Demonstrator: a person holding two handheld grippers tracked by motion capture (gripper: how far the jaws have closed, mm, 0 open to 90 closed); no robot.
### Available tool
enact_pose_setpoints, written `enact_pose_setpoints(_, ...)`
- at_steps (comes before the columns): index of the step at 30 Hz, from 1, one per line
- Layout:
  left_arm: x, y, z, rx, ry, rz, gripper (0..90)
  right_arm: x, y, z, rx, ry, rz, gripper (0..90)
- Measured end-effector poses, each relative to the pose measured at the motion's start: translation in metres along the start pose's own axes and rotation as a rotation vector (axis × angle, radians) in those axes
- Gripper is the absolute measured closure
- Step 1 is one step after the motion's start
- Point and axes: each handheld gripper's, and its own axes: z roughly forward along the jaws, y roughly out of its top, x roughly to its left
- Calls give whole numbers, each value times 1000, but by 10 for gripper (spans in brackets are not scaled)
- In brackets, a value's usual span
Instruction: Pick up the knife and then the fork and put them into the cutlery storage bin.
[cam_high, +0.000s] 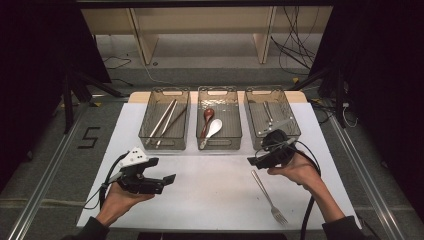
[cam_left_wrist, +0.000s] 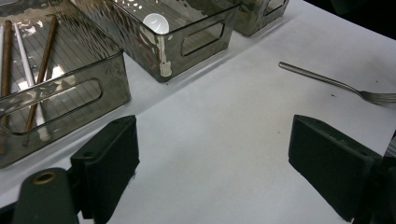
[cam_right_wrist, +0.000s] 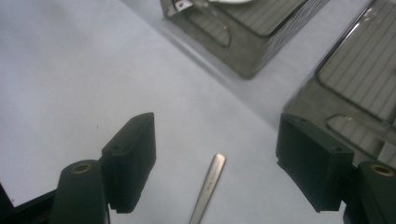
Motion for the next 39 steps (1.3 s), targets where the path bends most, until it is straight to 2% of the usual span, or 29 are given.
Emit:
enact_pose_setpoints(6, 0, -1, -1, 0, 4, 0, 155, 5, -10, 9, 49, 17, 0, 295)
enact_pose_setpoints(14, 0, -1, -1, 0, 4, 2, 155, 10, -25, 21, 117, 17, 8, 299)
enact_pose_setpoints(20, 0, -1, -1, 5, 5, 11, 155, 15, -35, 30, 181, 8, -5, 308)
enact_pose_setpoints(28, 0, -1, -1, 5, 6, 9, 155, 15, -52, 38, 270, -5, -2, 343)
enact_pose_setpoints(39, -1, -1, 0, 5, 4, 8, 155, 15, -67, 42, 337, 0, -2, 447)
